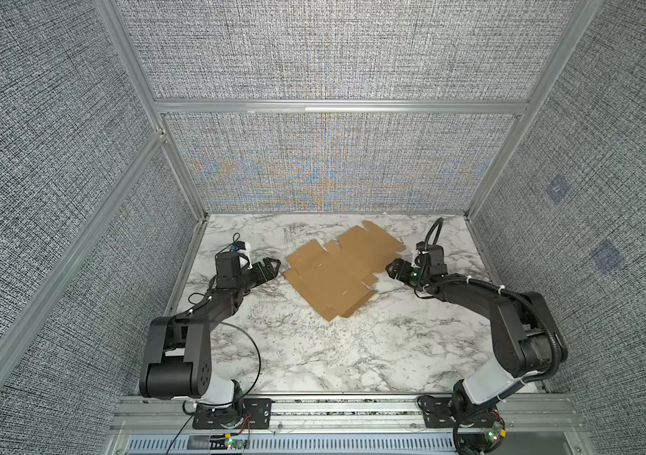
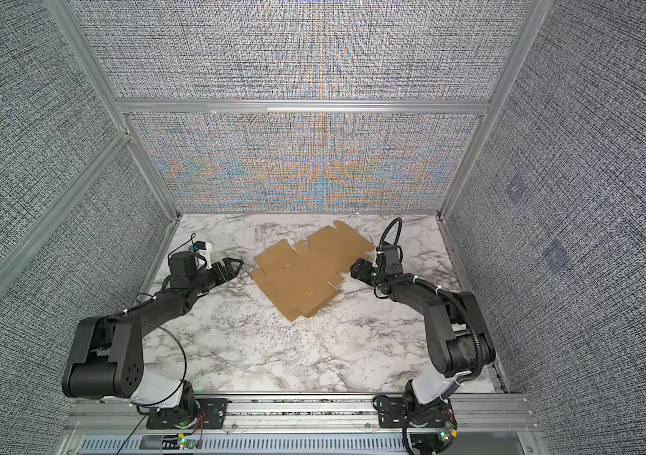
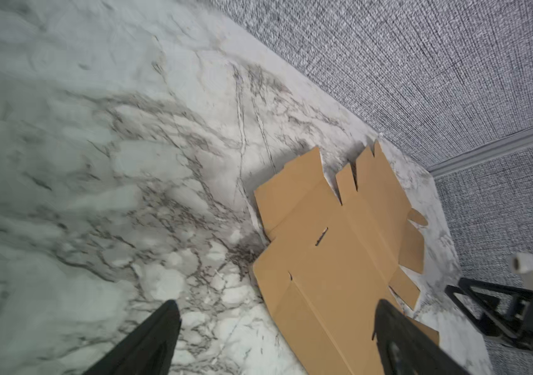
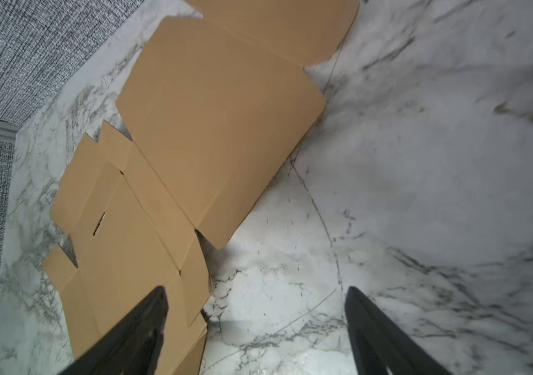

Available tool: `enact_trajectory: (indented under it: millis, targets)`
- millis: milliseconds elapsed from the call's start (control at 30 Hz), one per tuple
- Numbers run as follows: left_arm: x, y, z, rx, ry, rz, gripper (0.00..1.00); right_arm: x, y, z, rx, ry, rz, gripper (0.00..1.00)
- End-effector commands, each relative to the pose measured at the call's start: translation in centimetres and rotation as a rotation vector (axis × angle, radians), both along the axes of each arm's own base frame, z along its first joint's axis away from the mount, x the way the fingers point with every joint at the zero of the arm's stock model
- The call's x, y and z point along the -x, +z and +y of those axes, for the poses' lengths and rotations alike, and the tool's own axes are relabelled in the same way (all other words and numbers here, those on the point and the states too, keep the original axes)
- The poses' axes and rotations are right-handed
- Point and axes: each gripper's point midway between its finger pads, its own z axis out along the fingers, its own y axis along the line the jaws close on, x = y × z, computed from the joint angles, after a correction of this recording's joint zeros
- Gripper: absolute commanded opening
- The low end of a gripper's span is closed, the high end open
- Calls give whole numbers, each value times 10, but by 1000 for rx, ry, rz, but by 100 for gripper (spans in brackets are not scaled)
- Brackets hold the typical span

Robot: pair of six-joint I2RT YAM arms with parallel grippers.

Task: Assemble paper box
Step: First fold the bottom flaps of a flat cardboard box at the center of the table.

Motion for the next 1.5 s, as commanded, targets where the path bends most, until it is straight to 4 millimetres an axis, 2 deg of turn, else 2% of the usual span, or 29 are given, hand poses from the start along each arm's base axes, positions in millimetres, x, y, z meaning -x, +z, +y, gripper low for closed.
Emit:
enact_trajectory:
  millis: [0,133,267,367,500,667,767,900,1100,1267,1367,1467]
  targets:
    - [-9,19,-9,69,-7,-65,95,-1,3,20,-111,30,-4,83]
    - [-12,16,-7,45,-3,-78,95,-1,-7,33,-148,49,-2,79]
    - [-13,13,-7,10,-4,-66,94,-5,-6,47,-197,65,-29,76]
    - [-10,10,-9,40,9,-67,93,-10,-11,50,-217,64,-32,73]
    - [-10,5,-9,28,30,-41,91,-12,-14,48,-245,32,-37,73]
    - [-13,-2,-11,53,72,4,88,-23,-18,30,-253,-49,-35,72]
    - [-14,0,-19,54,50,-4,87,-30,-15,24,-263,-72,-63,72]
    - [-13,2,-20,52,55,-9,87,-41,-17,18,-272,-96,-74,69]
    - [-16,17,-16,-14,39,-74,87,-61,-22,13,-300,-111,-96,62]
    - [-21,41,-15,-84,8,-120,87,-80,-14,12,-383,-129,-158,52]
    - [-21,53,-18,-94,-26,-167,87,-97,-11,16,-413,-112,-166,38]
    - [-21,63,-18,-156,-59,-200,87,-103,-6,18,-437,-109,-186,31]
